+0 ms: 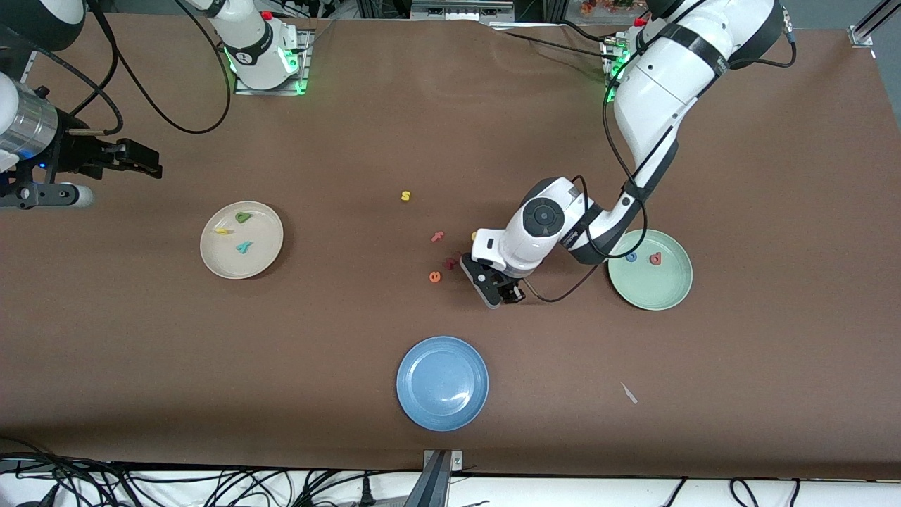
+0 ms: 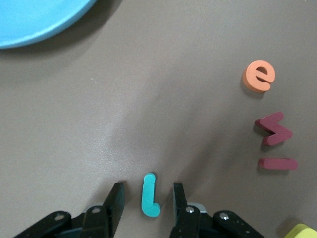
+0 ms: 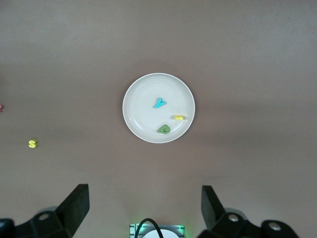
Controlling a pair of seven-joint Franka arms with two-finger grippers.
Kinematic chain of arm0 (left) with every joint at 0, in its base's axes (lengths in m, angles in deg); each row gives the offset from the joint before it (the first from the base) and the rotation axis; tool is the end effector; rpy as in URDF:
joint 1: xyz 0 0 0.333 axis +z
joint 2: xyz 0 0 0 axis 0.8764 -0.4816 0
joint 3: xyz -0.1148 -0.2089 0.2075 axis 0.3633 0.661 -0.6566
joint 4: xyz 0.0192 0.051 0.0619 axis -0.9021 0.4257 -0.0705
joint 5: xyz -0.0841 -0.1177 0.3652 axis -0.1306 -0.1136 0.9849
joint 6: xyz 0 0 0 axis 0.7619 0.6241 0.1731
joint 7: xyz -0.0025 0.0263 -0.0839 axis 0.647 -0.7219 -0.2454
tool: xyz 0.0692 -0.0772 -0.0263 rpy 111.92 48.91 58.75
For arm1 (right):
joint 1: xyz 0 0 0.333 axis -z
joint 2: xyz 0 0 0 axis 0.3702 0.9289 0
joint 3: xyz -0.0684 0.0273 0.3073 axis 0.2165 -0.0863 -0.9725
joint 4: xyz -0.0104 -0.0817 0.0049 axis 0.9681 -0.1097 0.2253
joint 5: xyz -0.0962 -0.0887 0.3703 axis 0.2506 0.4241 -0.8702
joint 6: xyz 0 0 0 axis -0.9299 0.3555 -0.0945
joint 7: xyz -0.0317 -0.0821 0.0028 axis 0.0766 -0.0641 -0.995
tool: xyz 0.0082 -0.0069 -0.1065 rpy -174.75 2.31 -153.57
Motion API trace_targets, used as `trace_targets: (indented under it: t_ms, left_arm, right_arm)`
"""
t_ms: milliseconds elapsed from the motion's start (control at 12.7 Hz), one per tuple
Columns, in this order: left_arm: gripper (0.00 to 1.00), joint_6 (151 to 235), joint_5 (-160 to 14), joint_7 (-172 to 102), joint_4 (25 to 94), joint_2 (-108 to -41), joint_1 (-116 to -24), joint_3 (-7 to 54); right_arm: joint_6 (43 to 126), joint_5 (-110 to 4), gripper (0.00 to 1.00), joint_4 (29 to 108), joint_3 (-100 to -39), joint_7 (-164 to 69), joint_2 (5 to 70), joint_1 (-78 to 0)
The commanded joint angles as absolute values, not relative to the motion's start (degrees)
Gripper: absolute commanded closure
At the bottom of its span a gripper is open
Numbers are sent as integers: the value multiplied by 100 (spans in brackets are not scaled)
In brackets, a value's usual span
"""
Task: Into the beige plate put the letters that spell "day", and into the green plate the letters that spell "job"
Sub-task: 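Carry the cyan l onto the green plate and open the left gripper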
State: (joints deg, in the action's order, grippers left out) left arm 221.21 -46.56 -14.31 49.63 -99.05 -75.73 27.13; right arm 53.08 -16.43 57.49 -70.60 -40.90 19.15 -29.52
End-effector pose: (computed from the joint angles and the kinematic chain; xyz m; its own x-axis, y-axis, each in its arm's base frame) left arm 0.5989 -0.3896 0.1707 0.5530 -0.8108 0.1920 -0.8288 -0.5590 0.0263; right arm 0.5698 0.0352 0.5790 0.9863 0.0248 -0.1630 0.0265 -0.9996 0.0080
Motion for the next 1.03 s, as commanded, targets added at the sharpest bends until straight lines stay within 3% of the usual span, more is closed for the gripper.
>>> trace_targets:
  t_ms: [0,158,711,948]
  left_arm:
    - [70,22185,-4460,-1409,4774,-10020,-7632,2681]
    - [98,22185,-4329,-1409,4774,-9993,-7624,2681]
    - [100,22098,-4152,-1453,4818,-9731,-7501,2690]
    - [100,21433,-4152,-1462,4862,-9406,-7281,2699]
  right_arm:
    - [5214,-1545,0,5633,-6995,-4012,1919,-2999]
    - [5170,-1528,0,5756,-6942,-3977,1840,-2973]
    - [5267,-1519,0,5888,-6881,-3968,1813,-2999]
    - [5398,-1510,0,5879,-6907,-3977,1814,-2999]
